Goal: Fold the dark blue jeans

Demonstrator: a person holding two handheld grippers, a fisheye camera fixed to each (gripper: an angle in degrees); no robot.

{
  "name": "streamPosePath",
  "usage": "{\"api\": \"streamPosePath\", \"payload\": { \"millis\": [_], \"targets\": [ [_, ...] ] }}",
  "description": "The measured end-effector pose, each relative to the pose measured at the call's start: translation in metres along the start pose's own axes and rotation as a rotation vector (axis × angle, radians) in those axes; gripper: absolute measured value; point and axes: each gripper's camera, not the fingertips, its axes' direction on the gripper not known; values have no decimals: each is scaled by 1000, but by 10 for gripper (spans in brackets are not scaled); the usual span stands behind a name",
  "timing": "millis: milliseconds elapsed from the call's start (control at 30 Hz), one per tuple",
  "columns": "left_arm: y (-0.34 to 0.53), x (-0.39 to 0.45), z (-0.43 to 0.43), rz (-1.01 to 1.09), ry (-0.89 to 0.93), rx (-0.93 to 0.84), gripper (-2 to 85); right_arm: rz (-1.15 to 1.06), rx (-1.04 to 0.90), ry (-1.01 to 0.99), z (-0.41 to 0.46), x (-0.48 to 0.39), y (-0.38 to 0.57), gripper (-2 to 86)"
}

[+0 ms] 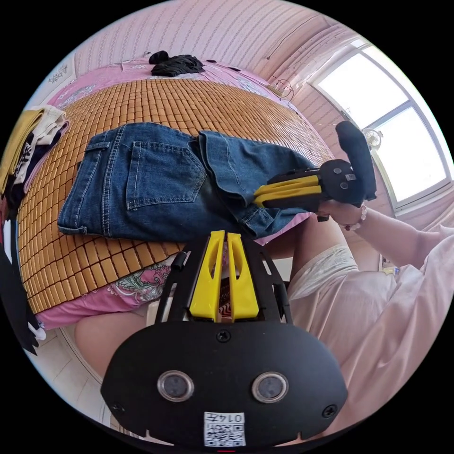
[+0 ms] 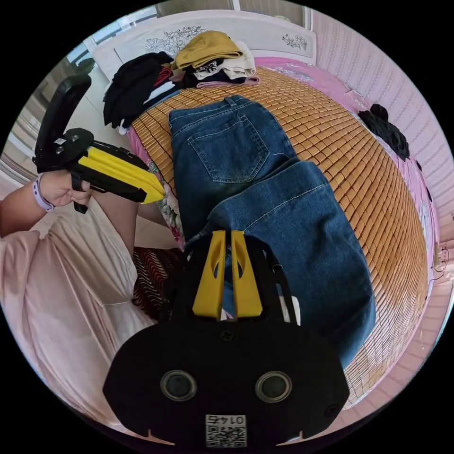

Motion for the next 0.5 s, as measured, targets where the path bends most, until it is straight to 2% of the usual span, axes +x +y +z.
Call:
{"api": "streamPosePath", "payload": {
  "millis": [167,333,400,500],
  "targets": [
    [-4,-5,-7,-27,34,35,-10,-80,63,-150,-52,-12,4,9],
    [-7,-10,1,-53,34,18,-9,-140,-169,-39,33,-28,-8,8],
    [-9,-10,4,-54,43,6,-9,-114,-122,-36,28,-27,-7,8],
    [-12,-7,3,-43,53,26,-10,0,53,-54,-24,-9,-2,8]
  ]
}}
